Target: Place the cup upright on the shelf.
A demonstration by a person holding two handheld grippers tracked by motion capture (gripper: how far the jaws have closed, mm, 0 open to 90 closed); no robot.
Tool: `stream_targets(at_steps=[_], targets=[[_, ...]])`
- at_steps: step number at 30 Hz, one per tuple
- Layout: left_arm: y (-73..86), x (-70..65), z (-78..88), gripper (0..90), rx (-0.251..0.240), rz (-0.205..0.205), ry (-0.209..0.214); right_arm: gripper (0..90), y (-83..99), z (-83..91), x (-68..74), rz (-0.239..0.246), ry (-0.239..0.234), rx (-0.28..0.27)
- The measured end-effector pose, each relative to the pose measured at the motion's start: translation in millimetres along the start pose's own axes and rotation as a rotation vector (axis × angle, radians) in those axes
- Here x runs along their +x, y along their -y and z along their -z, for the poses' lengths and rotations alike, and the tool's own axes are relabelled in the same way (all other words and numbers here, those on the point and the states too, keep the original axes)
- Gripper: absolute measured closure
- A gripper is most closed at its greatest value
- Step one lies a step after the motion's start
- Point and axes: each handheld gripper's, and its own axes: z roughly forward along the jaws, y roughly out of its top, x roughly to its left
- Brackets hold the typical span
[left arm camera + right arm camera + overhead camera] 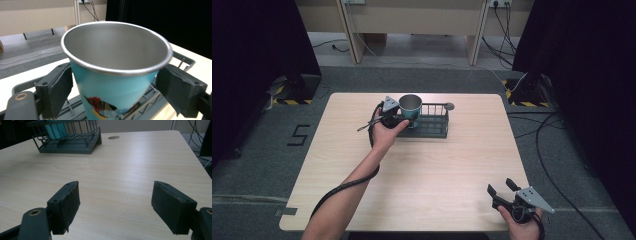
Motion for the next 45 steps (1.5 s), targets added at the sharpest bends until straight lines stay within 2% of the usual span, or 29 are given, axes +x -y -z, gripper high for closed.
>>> stream_targets(at_steps=[7, 21, 25, 27, 40, 45], targets=[[-1.4, -0.4, 9.2, 14.2, -0.013, -0.015, 0.011, 23.6, 0.0, -0.2, 0.5, 0.004, -0.001, 0.001], [-0.3, -0.1, 21.6, 14.2, -0.024, -0.003, 0.016, 23.6, 0.0, -0.2, 0.4, -0.003, 0.000, 0.000], [1.2, 0.2, 25.6, 14.2, -0.017, -0.009, 0.016, 23.5, 0.0, -0.2, 0.3, -0.004, -0.001, 0.000], [2.9, 0.7, 28.0, 14.2, -0.012, 0.001, 0.010, 23.5, 0.0, -0.2, 0.4, -0.003, 0.000, 0.000], [7.8, 0.1, 49.5, 14.2, -0.013, -0.009, 0.028, 23.5, -0.1, -0.3, 0.5, -0.004, 0.001, 0.002], [11.5, 1.8, 56.7, 14.2, -0.015, 0.000, 0.027, 23.5, -0.1, -0.3, 0.6, -0.004, 0.001, 0.002]])
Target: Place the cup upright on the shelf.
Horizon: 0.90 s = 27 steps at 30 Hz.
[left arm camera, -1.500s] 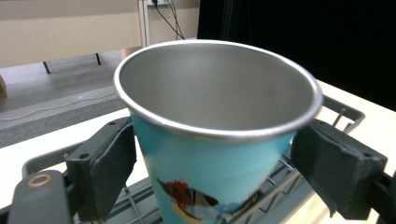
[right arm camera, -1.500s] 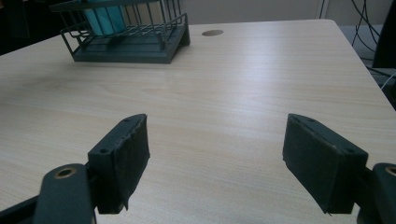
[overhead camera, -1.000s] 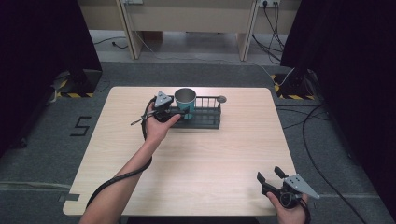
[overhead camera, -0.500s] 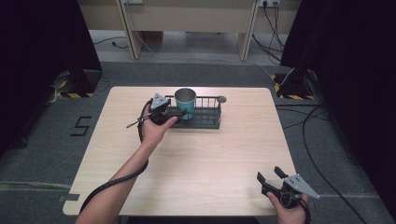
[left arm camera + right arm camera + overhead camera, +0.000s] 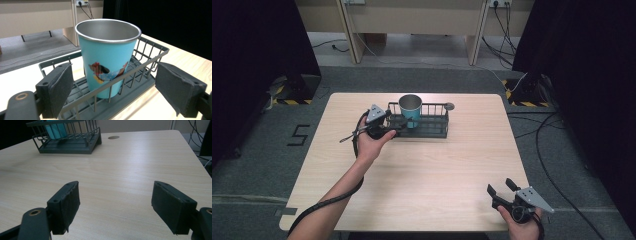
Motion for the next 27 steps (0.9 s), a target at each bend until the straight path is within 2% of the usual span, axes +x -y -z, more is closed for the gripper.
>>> stream_targets(at_steps=[12, 27], targets=[[7.2, -3.1, 12.9, 14.2, 0.004, 0.003, 0.013, 23.4, 0.1, 0.1, -0.2, -0.004, 0.001, -0.004], [20.0, -2.3, 40.8, 14.2, 0.015, -0.005, 0.014, 23.4, 0.2, 0.0, 0.0, 0.001, 0.003, -0.005]])
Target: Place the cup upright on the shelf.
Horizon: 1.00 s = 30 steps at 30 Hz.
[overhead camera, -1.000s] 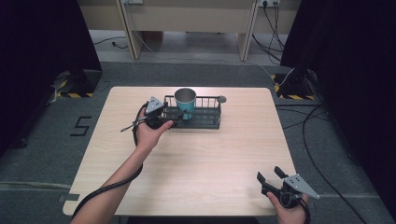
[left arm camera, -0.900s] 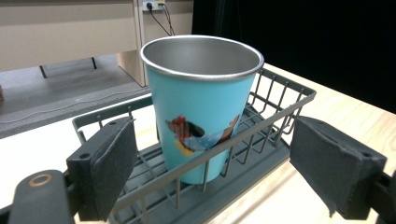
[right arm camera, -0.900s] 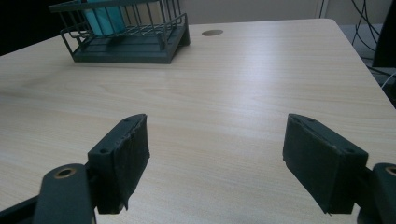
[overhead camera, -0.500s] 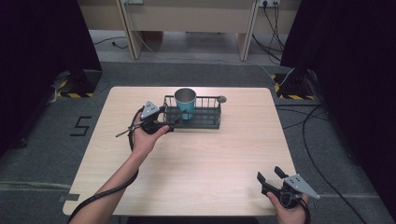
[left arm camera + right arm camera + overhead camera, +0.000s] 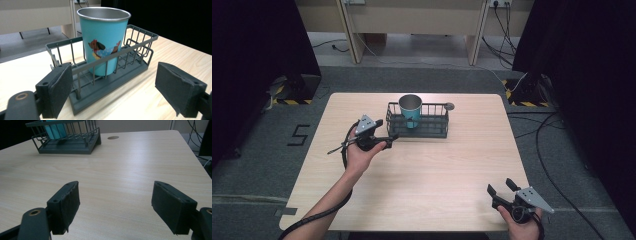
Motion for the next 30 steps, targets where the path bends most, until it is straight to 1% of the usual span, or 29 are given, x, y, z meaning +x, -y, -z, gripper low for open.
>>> stream_targets(at_steps=[6, 10, 22, 30], targets=[[5.1, 0.8, 9.9, 14.2, -0.001, 0.004, -0.002, 23.4, 0.0, 0.0, 0.3, 0.002, 0.001, 0.000], [9.2, 0.5, 18.7, 14.2, 0.000, -0.002, -0.003, 23.3, 0.0, 0.0, 0.4, 0.002, 0.003, 0.001], [19.8, -0.5, 35.6, 14.2, 0.005, -0.002, -0.001, 23.3, 0.0, -0.1, 1.0, 0.001, 0.003, 0.003], [33.3, 0.3, 50.6, 14.4, 0.019, 0.002, -0.003, 23.3, 0.1, -0.1, 1.2, 0.001, 0.004, 0.004]])
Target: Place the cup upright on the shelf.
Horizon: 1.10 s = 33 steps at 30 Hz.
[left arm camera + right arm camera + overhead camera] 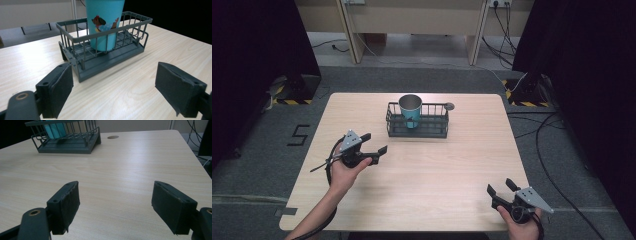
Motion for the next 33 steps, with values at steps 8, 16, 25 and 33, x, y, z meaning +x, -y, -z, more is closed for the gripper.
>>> stream_targets(at_steps=[8, 16, 25, 33], targets=[[11.4, 2.4, 13.0, 14.4, 0.013, 0.000, -0.009, 23.3, 0.0, -0.3, 0.1, -0.001, 0.001, 0.001], [26.6, 9.2, 27.7, 14.5, 0.029, 0.022, -0.025, 23.4, -0.1, -0.4, 0.4, 0.000, 0.003, 0.004], [41.8, 16.9, 41.6, 14.5, 0.058, 0.020, -0.049, 23.3, -0.1, -0.4, 0.4, -0.001, 0.005, 0.005], [57.7, 16.3, 44.2, 14.6, 0.062, 0.039, -0.052, 23.3, -0.1, -0.3, 0.6, -0.001, 0.004, 0.005]])
